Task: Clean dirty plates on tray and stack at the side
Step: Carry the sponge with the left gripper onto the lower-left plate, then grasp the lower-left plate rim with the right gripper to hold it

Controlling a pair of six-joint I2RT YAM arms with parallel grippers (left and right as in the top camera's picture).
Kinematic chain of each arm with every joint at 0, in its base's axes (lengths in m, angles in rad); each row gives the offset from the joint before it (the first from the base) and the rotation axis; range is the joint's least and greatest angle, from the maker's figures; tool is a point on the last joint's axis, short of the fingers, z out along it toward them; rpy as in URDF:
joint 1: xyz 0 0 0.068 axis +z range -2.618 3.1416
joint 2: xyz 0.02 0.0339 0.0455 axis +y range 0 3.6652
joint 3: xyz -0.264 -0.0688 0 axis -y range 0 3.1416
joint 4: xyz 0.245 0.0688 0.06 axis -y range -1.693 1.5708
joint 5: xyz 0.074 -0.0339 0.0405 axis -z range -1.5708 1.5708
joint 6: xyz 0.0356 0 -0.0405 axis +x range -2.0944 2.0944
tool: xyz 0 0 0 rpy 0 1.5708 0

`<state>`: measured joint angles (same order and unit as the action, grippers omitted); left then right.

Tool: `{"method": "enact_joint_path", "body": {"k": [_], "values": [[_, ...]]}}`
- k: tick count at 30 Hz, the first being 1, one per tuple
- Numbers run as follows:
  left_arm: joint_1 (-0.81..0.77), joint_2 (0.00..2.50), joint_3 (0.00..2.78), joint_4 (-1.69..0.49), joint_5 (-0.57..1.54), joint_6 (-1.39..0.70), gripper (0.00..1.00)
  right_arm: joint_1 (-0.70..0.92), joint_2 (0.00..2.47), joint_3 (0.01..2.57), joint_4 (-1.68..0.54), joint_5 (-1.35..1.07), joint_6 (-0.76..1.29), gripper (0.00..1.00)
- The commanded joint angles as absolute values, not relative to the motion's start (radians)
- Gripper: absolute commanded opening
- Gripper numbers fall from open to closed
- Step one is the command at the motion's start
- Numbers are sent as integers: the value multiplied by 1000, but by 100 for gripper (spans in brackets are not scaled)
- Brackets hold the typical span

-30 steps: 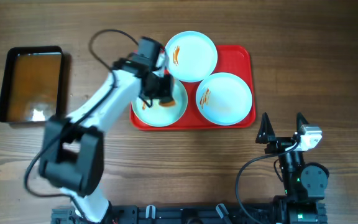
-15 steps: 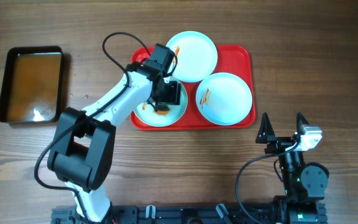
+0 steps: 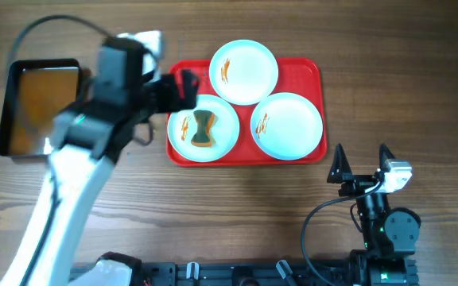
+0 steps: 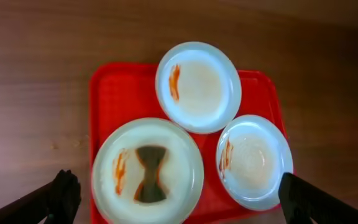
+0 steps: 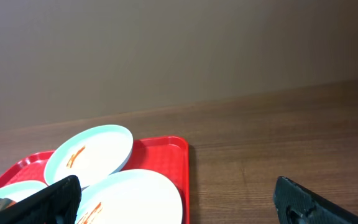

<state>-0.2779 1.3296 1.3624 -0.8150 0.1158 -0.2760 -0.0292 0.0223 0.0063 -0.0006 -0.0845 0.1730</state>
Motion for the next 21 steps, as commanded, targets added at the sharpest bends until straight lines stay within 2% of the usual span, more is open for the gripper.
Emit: {"method": "enact_joint_path", "body": {"k": [1, 4, 6, 8, 11, 12, 15, 16, 18, 21], "values": [[-206, 1236, 1362, -1014, 78, -278, 100, -33, 18, 5, 3, -75, 160, 99], [-170, 1248, 1357, -1169, 50, -277, 100, -33, 18, 5, 6, -72, 157, 100], [-170, 1266, 1355, -1187, 50, -277, 100, -33, 18, 5, 73, -95, 214, 100], [-170, 1283, 1354, -1190, 51, -278, 100, -33, 18, 5, 93, -268, 440, 100], [-170, 1316, 1354, -1198, 51, -334, 100, -33, 18, 5, 103, -425, 993, 100], [-170, 1325, 1354, -1198, 51, -349, 100, -33, 18, 5, 149, -468, 1023, 100], [-170, 1336, 1354, -1200, 51, -349, 100, -33, 18, 28, 511, -574, 946, 100], [-170, 1336, 1354, -1201, 51, -349, 100, -33, 23, 75, 509, -569, 918, 100], [-170, 1336, 1354, -1203, 51, -349, 100, -33, 94, 254, 286, -578, 750, 100], [-170, 1336, 1354, -1202, 51, -349, 100, -33, 357, 584, -98, -651, 399, 99]]}}
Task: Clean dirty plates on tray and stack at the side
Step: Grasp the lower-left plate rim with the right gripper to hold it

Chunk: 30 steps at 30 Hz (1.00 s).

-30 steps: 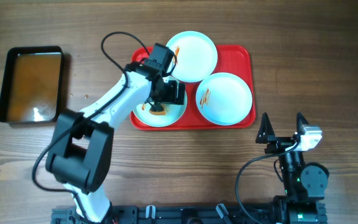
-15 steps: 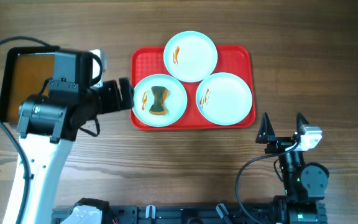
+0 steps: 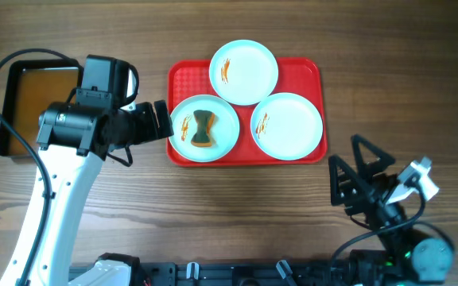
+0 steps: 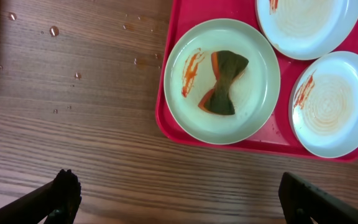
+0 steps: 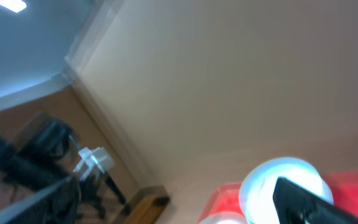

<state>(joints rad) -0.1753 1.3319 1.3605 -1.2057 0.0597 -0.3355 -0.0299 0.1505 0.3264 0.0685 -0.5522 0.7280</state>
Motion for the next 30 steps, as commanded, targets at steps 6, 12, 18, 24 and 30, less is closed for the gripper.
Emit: {"method": "enact_joint_path", "body": {"k": [6, 12, 18, 24, 30], "values": [[-170, 1337, 1354, -1198, 51, -358, 100, 31, 1056, 1274, -903, -608, -86, 100], [-170, 1338, 1354, -1197, 50, -390, 100, 298, 1452, 1467, -1073, -548, -91, 100], [-170, 1341, 1354, -1193, 50, -405, 100, 426, 1760, 1467, -742, -448, 351, 100], [-170, 1371, 1354, -1198, 50, -397, 100, 431, 1961, 1467, -690, -469, 274, 100], [-170, 1463, 1354, -1179, 51, -397, 100, 458, 1968, 1465, -590, -417, 242, 100]]}}
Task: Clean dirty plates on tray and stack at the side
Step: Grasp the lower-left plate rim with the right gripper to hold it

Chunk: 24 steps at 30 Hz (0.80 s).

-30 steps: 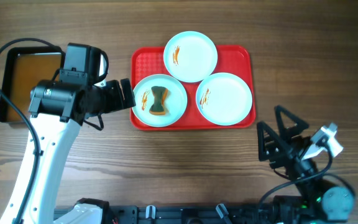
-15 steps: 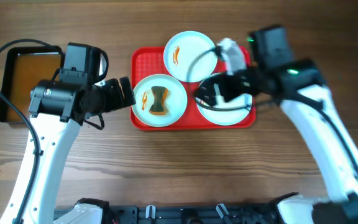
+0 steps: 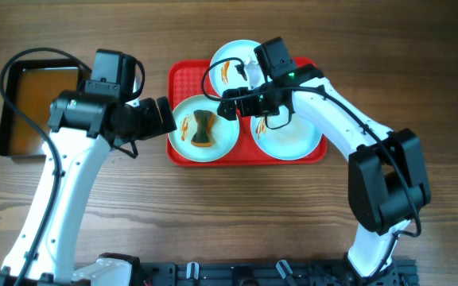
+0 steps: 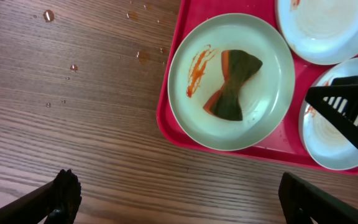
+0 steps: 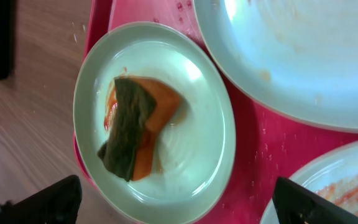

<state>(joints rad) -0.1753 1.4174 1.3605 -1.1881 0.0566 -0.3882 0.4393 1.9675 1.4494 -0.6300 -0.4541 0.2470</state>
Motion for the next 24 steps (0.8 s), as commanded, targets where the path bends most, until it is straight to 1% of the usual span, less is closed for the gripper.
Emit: {"method": "enact_joint_path", "body": {"k": [1, 2, 5, 7, 8, 9, 11, 12, 14, 15, 16, 18, 19, 22, 23, 24], "values": [[-170, 1473, 1354, -1179, 51, -397, 100, 462, 1972, 1464, -580, -400, 243, 87], [-170, 1481, 1354, -1179, 51, -397, 100, 467, 1974, 1463, -575, -373, 242, 74], [-170, 1502, 1354, -1179, 51, -397, 100, 472, 2004, 1463, -568, -284, 244, 70], [-170, 1506, 1354, -1179, 51, -397, 100, 472, 2024, 1462, -570, -286, 246, 70], [-170, 1506, 1354, -1176, 51, -397, 100, 472, 2033, 1462, -575, -289, 276, 70], [-170, 1506, 1354, -1171, 51, -398, 100, 472, 2035, 1462, -577, -289, 326, 67], [-170, 1507, 1354, -1165, 51, -398, 100, 472, 2035, 1462, -576, -287, 401, 45], [-170, 1507, 1354, -1166, 51, -398, 100, 472, 2035, 1462, -569, -287, 413, 38], [-170, 1507, 1354, -1168, 51, -397, 100, 472, 2039, 1462, -563, -270, 408, 36], [-170, 1507, 1354, -1167, 51, -398, 100, 477, 2039, 1453, -562, -233, 408, 29], [-170, 1507, 1354, -1164, 51, -398, 100, 486, 2039, 1438, -561, -192, 407, 31], [-170, 1507, 1354, -1156, 51, -398, 100, 497, 2039, 1411, -545, -178, 393, 41], [-170, 1507, 1354, -1155, 51, -398, 100, 503, 2039, 1401, -536, -175, 392, 42], [-170, 1507, 1354, -1151, 51, -398, 100, 522, 2050, 1391, -525, -126, 393, 43], [-170, 1507, 1354, -1153, 51, -398, 100, 525, 2061, 1391, -520, -127, 393, 47], [-170, 1507, 1354, -1156, 51, -398, 100, 527, 2077, 1391, -516, -127, 393, 47]]}}
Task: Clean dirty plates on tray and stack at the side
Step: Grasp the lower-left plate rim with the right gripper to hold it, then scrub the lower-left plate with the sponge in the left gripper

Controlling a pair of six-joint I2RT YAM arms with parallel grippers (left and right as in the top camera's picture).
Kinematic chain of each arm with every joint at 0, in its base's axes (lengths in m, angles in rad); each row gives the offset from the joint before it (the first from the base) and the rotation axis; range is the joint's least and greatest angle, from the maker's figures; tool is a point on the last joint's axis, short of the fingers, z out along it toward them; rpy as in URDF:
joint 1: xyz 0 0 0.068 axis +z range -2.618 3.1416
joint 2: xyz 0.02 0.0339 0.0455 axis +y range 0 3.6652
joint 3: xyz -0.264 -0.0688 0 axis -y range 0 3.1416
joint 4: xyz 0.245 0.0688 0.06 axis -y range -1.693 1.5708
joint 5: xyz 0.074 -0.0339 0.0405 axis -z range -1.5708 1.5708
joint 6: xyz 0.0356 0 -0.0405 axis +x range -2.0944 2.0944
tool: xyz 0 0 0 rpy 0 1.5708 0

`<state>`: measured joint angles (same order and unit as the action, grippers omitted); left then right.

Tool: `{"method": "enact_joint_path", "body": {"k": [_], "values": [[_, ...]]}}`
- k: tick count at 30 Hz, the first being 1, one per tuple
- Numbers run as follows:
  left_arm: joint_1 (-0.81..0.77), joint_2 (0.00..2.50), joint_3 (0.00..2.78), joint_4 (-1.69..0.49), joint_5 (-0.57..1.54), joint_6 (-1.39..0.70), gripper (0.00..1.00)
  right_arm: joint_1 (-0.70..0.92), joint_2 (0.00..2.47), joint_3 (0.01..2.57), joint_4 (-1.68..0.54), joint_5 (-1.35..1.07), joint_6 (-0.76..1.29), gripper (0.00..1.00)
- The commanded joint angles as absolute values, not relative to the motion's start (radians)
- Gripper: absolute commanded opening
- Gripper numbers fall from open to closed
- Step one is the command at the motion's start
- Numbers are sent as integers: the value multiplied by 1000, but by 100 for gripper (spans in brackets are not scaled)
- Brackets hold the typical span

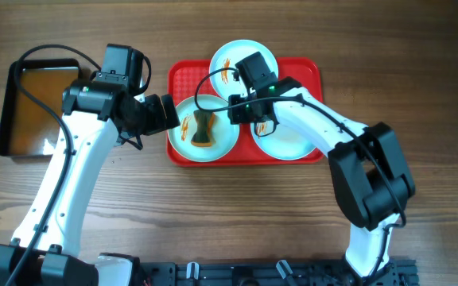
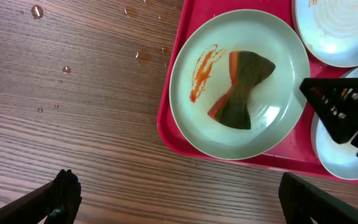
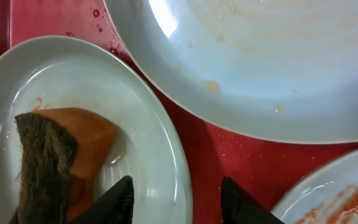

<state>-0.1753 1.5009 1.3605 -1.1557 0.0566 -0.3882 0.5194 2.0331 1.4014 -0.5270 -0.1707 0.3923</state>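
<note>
A red tray [image 1: 308,71] holds three pale plates smeared with orange sauce. The left plate [image 1: 221,137] carries a green-and-orange sponge [image 1: 201,127]; the others are a far plate [image 1: 243,71] and a right plate [image 1: 289,127]. My right gripper [image 3: 179,202] is open, its jaws partly narrowed, low over the left plate's [image 3: 123,106] right rim, one finger over the plate and one over the tray [image 3: 210,155], beside the sponge [image 3: 55,162]. My left gripper [image 2: 179,205] is open wide above bare wood left of the tray, in front of the sponge plate [image 2: 278,124].
A black tray [image 1: 38,107] with brownish liquid sits at the table's left. Water drops [image 2: 39,11] lie on the wood [image 2: 73,124] left of the red tray. The right arm [image 1: 324,127] reaches across the right plate.
My right gripper has come down closer to the sponge plate's right rim and its jaws have narrowed. The left gripper has shifted only slightly beside the tray.
First my left gripper hung open over the tray's left side while the right arm was parked at the front right. Then the left stood left of the tray and the right arm was rising. The right gripper then stood open over the sponge plate, now low at its rim.
</note>
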Motion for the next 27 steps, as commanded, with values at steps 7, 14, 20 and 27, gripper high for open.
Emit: {"method": "enact_joint_path", "body": {"k": [7, 14, 20, 27], "values": [[-170, 1507, 1354, -1164, 55, -398, 100, 526, 2115, 1391, -509, -99, 408, 37], [-170, 1521, 1354, -1163, 59, -398, 100, 527, 2117, 1391, -513, -56, 419, 37], [-172, 1560, 1354, -1159, 70, -397, 100, 527, 2149, 1388, -497, -56, 419, 36], [-173, 1609, 1312, -1077, 138, -397, 99, 527, 2151, 1388, -498, -56, 421, 4]]}}
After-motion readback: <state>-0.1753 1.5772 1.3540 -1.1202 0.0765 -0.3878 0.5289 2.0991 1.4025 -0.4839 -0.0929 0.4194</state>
